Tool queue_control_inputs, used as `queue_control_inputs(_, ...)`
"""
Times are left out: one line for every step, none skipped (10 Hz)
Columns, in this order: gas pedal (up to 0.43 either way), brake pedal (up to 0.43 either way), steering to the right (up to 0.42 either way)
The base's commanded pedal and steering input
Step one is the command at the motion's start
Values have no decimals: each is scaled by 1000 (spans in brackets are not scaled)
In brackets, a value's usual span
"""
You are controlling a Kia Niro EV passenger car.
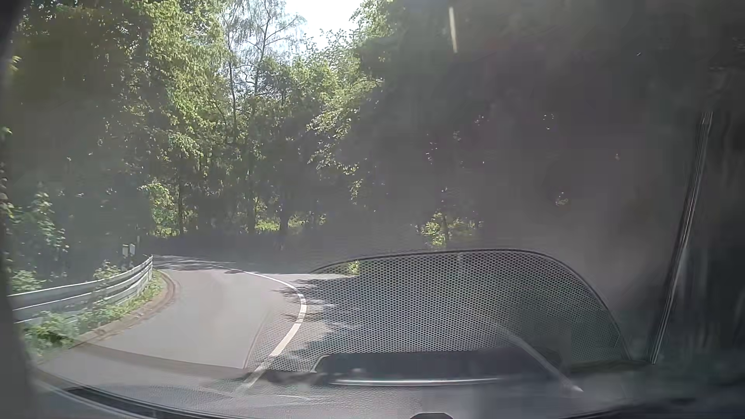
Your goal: Follow the waypoints while adhering to traffic rules and regulations
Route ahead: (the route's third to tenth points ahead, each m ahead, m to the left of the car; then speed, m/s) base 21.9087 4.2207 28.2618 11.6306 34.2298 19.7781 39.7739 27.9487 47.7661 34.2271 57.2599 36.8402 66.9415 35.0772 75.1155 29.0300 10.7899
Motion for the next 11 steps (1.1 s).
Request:
queue_control_inputs(59, 0, -62)
queue_control_inputs(39, 0, -67)
queue_control_inputs(20, 0, -75)
queue_control_inputs(8, 0, -87)
queue_control_inputs(0, 0, -102)
queue_control_inputs(0, 0, -114)
queue_control_inputs(0, 0, -126)
queue_control_inputs(0, 0, -135)
queue_control_inputs(20, 0, -147)
queue_control_inputs(79, 0, -166)
queue_control_inputs(87, 0, -184)
